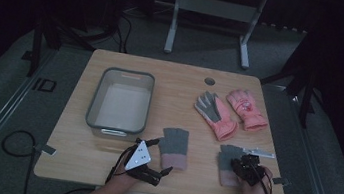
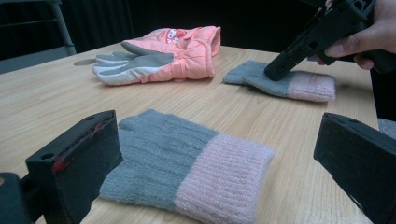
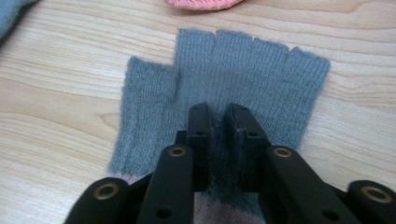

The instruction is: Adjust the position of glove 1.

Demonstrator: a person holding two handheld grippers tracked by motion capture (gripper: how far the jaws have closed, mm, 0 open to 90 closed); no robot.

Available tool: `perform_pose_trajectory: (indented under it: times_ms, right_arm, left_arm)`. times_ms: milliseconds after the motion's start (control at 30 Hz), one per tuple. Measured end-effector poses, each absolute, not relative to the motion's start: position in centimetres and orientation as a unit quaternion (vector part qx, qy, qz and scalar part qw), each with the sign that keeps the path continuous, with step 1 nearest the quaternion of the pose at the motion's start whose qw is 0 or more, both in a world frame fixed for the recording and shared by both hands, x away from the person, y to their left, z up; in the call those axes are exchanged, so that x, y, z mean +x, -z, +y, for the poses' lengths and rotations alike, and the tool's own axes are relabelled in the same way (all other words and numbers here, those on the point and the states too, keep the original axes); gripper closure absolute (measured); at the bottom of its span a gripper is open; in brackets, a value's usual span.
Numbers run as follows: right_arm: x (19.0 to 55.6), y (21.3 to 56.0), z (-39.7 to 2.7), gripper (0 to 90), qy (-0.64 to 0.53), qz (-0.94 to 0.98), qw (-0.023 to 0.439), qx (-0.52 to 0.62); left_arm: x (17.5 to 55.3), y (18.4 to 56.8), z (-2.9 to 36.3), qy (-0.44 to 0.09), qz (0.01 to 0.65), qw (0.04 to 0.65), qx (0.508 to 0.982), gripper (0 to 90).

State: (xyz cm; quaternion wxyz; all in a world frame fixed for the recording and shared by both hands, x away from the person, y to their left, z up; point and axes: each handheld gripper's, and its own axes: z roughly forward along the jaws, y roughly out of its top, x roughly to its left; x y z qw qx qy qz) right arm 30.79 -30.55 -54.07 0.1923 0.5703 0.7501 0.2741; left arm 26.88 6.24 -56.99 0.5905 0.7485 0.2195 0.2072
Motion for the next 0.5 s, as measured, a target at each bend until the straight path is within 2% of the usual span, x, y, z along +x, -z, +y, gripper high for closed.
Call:
perform_pose_trajectory:
  times_ms: [267, 500]
  right_arm:
    - [31.2, 52.0, -31.6, 65.7, -0.307, 0.805, 0.181, 0.474]
    - [31.7, 51.6, -33.2, 60.7, -0.298, 0.840, 0.174, 0.419]
  left_arm:
    - [27.0, 57.0, 6.3, -0.202, 0.220, 0.593, 0.748, 0.1]
    - [26.9, 57.0, 6.3, -0.202, 0.220, 0.595, 0.746, 0.1]
